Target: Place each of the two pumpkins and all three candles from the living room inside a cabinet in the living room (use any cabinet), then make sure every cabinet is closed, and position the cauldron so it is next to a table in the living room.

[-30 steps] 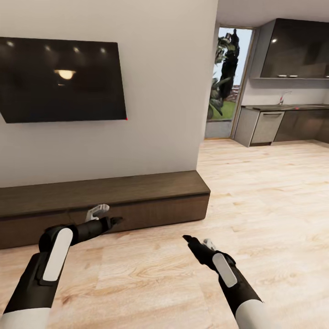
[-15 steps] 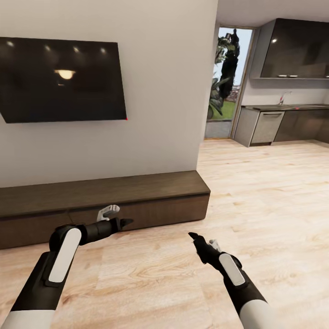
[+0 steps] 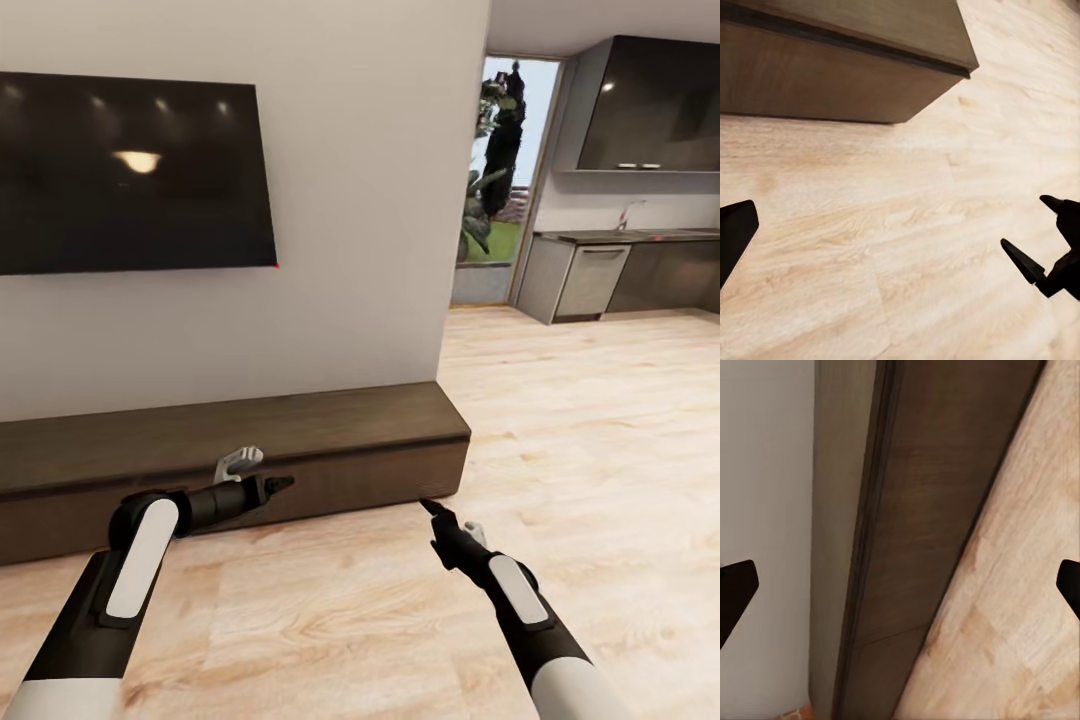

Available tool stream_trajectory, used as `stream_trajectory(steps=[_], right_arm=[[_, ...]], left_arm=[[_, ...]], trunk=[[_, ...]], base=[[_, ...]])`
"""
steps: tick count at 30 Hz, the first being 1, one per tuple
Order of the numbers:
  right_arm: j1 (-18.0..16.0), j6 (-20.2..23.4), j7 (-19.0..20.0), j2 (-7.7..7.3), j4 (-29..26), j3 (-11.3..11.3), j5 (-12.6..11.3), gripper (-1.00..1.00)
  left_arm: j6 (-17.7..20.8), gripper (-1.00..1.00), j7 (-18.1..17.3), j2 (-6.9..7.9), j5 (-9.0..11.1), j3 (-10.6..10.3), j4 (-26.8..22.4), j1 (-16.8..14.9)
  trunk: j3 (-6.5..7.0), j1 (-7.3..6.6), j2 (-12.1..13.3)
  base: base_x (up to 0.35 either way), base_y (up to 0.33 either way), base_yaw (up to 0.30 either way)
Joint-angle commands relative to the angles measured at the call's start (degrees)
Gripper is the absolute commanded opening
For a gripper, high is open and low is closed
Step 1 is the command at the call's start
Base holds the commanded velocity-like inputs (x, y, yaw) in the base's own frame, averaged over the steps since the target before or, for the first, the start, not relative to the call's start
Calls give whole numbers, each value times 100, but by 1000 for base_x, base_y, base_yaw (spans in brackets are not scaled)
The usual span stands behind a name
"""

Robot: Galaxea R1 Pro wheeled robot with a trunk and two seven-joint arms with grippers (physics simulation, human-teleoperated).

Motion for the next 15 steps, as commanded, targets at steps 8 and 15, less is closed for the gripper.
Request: stream_trajectory(steps=[8,15], right_arm=[[-5,13,19,11,-5,218,-8,100],[-3,-3,28,24,-7,319,53,100]], left_arm=[[25,100,-139,4,-1,3,-2,-4],[25,100,-492,23,-7,-16,0,-1]], trunk=[[-5,3,-2],[-5,3,-2]], base=[[316,86,0],[250,81,0]])
